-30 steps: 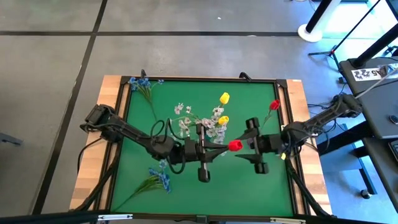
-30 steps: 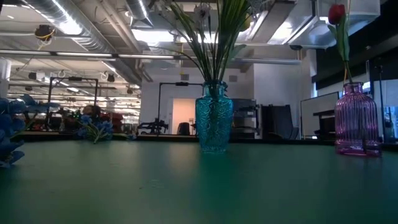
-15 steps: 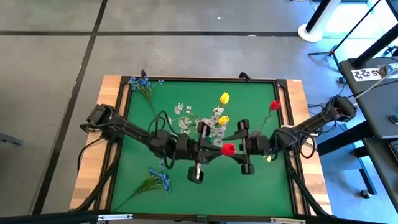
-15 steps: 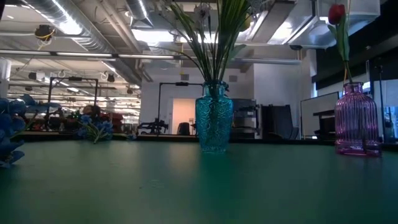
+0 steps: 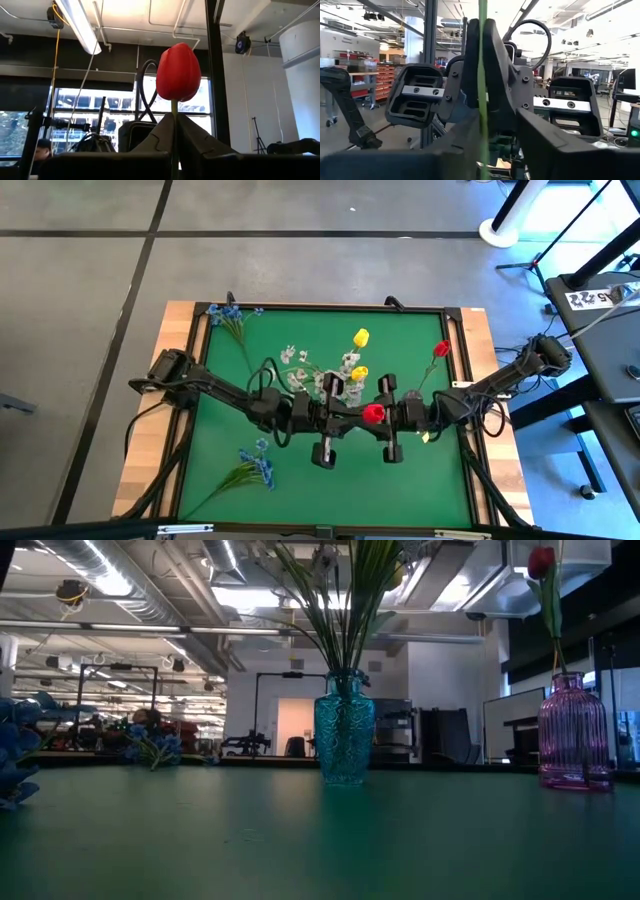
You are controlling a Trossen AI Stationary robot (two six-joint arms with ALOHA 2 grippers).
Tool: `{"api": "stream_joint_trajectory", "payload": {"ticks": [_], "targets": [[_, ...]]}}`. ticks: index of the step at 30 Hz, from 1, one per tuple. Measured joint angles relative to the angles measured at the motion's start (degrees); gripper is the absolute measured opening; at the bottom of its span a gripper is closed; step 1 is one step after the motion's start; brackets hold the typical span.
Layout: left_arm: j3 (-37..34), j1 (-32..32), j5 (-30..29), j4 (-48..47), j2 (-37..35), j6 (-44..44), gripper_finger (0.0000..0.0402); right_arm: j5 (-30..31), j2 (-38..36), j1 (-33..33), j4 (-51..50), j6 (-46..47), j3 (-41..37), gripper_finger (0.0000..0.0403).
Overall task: Sort flowers into vase by color
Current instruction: Put the red tulip into the purple vase
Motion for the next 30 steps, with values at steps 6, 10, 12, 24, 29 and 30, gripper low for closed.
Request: {"api": "stream_joint_trajectory", "payload": {"ticks": [6,10,12,24,29,30], "targets": [[0.0,-0.1,-4.1,-0.8,-0.1,1.0,0.0013,-0.2,0.0,0.0,-0.3,0.3,0.0,0.0017],[0.0,-1.0,-7.1,-3.9,-1.2,1.9,0.0040,1.0,-0.9,0.7,-2.2,1.7,-0.1,0.0018],[0.0,-1.8,-7.8,-5.8,-2.0,2.0,0.0059,2.0,-2.3,1.4,-3.9,2.7,-0.1,0.0019],[0.0,-14.6,-19.6,-35.9,-10.7,7.8,0.0142,9.7,-20.2,14.1,-33.0,16.8,0.0,0.0005],[0.0,-21.4,-19.5,-46.0,-10.8,6.7,0.0140,26.8,-30.0,20.9,-54.8,20.5,0.0,0.0007],[0.0,-22.4,-19.6,-48.0,-10.8,6.5,0.0138,29.9,-31.5,21.9,-58.0,22.2,0.0,0.0007]]}}
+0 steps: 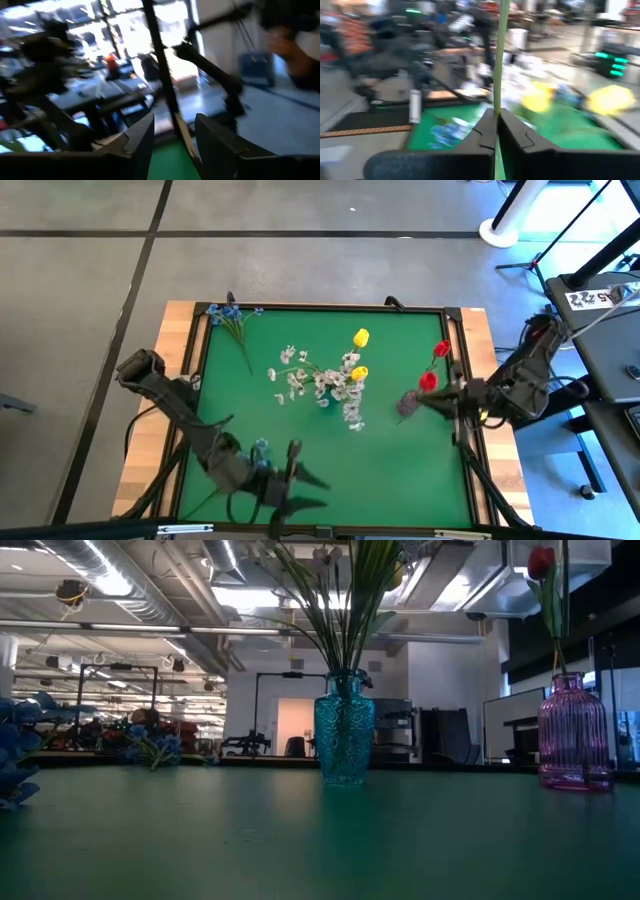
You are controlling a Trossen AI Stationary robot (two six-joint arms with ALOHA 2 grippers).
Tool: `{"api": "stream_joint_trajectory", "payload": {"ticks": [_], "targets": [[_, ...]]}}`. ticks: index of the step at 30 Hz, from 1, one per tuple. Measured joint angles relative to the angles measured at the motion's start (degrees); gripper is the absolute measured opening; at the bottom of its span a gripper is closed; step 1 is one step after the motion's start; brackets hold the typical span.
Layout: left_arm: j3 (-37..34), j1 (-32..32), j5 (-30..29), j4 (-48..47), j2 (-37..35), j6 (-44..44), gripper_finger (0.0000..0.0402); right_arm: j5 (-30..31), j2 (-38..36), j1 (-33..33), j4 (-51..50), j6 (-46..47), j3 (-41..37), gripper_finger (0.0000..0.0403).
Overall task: Sort flowers into vase by color
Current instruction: Put the red tulip into the purple vase
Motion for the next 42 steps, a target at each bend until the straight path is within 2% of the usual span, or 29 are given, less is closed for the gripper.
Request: {"api": "stream_joint_trajectory", "payload": {"ticks": [4,11,16,21,27,32,36,42], "targets": [[0.0,-3.9,-1.2,-5.7,0.0,-3.4,0.0133,7.7,-5.0,1.8,-8.3,1.7,0.0,0.0003],[0.0,-7.0,-2.4,-17.5,-0.1,-12.2,0.0128,14.1,-11.0,1.8,-12.8,2.2,0.0,0.0004],[0.0,-7.1,-2.4,-23.0,-0.1,-19.2,0.0128,13.7,-15.0,1.7,-16.3,2.9,0.0,0.0004],[0.0,-7.0,-2.5,-25.0,-0.1,-21.1,0.0128,13.3,-17.8,1.7,-23.7,11.0,0.0,0.0004],[0.0,-7.0,-2.3,-25.7,-0.1,-21.9,0.0128,13.3,-18.2,1.7,-32.0,18.6,0.0,0.0004],[0.0,-7.0,-0.9,-30.1,-0.1,-25.4,0.0128,13.3,-17.8,1.7,-36.2,23.0,-0.1,0.0004],[0.0,-7.0,-0.1,-37.6,-0.1,-33.8,0.0128,13.3,-17.7,1.7,-38.4,26.3,-0.7,0.0005],[0.0,-7.3,9.9,-55.8,-0.1,-58.8,0.0128,10.4,-17.7,1.7,-36.8,27.5,-6.0,0.0013]]}}
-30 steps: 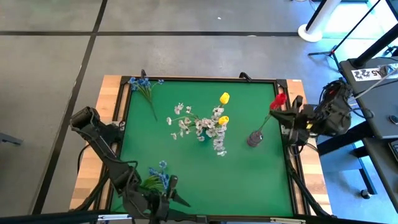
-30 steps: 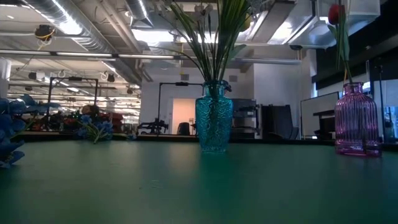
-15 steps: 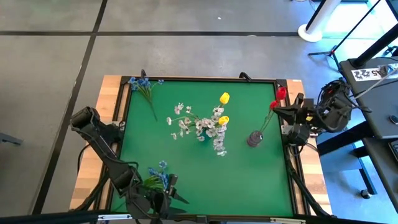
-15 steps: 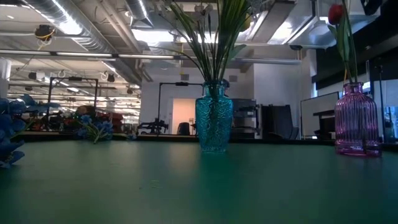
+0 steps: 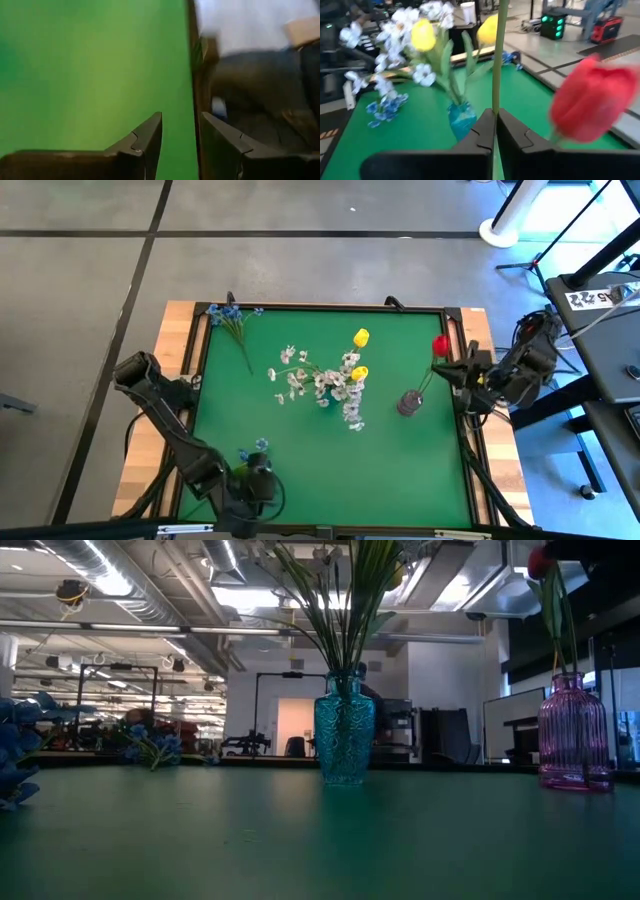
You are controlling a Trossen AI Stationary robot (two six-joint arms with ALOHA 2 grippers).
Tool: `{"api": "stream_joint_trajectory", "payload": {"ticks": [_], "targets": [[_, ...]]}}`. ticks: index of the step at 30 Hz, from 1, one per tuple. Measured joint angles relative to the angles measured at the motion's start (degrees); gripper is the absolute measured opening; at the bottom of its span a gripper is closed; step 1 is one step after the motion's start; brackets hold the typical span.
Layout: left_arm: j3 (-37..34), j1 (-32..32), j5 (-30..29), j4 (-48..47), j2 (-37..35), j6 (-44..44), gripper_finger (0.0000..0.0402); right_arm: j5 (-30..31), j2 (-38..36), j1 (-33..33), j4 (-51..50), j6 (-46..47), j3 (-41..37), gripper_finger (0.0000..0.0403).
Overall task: Sort flowers into vase by color
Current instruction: Put the red tulip into the purple vase, then put the bottom blue flowers into the purple vase
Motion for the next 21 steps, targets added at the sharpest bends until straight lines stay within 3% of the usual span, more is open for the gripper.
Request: {"api": "stream_joint_trajectory", "payload": {"ticks": [5,11,17,21], "targets": [[0.0,-0.5,9.9,-15.9,0.0,-18.8,0.0128,-1.6,0.6,0.0,5.5,-1.5,-3.6,0.0055],[0.0,-1.1,16.7,-29.9,0.0,-35.0,0.0128,-2.7,2.0,0.0,9.0,-2.6,-3.7,0.0156],[-5.0,-1.8,21.1,-26.1,0.0,-38.6,0.0128,-5.9,2.0,0.0,15.0,-6.4,-3.7,0.0258],[-13.2,-1.8,24.4,-17.7,0.0,-38.7,0.0128,-9.5,2.4,0.0,15.5,-6.7,-2.5,0.0289]]}}
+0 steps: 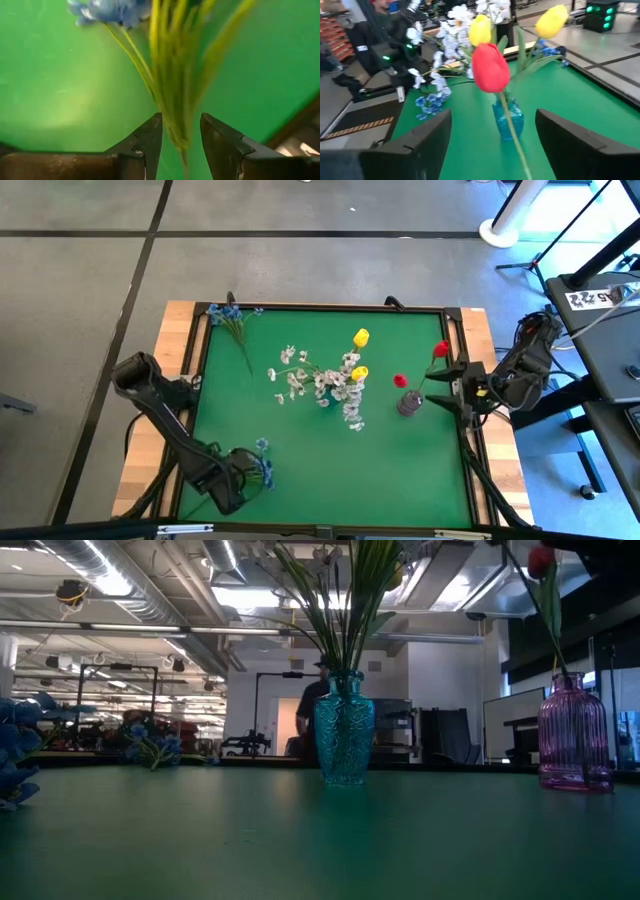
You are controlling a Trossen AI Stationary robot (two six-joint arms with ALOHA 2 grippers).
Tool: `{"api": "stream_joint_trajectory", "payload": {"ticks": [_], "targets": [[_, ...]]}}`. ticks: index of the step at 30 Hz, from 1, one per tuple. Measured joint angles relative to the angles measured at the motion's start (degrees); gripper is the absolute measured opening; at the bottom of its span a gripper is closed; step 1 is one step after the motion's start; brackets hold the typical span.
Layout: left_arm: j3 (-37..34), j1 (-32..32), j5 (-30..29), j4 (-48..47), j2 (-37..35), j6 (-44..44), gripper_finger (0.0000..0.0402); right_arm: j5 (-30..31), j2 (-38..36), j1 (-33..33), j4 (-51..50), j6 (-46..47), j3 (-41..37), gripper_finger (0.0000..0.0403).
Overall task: Sort flowers into vase by color
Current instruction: Put the bottom blue flowers into the purple vase
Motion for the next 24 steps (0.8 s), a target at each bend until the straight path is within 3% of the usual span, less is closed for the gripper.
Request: {"api": "stream_joint_trajectory", "payload": {"ticks": [7,11,18,21,24], "targets": [[-11.9,1.0,1.1,17.0,-0.3,1.8,0.0128,-0.7,2.8,0.0,0.0,-1.1,3.5,0.0278],[-14.1,2.2,1.6,20.0,-0.5,3.6,0.0119,-0.7,5.8,0.0,0.2,-3.5,7.7,0.0267],[-8.1,2.5,-4.2,21.7,0.3,12.9,0.0015,-1.6,12.4,0.0,7.1,-15.1,13.6,0.0254],[-3.3,2.4,-6.3,21.1,0.2,16.9,0.0010,-1.8,16.1,0.0,10.7,-20.1,14.3,0.0252],[2.4,2.4,-12.8,20.7,0.2,22.6,0.0006,-2.1,20.2,0.1,14.4,-25.4,14.3,0.0252]]}}
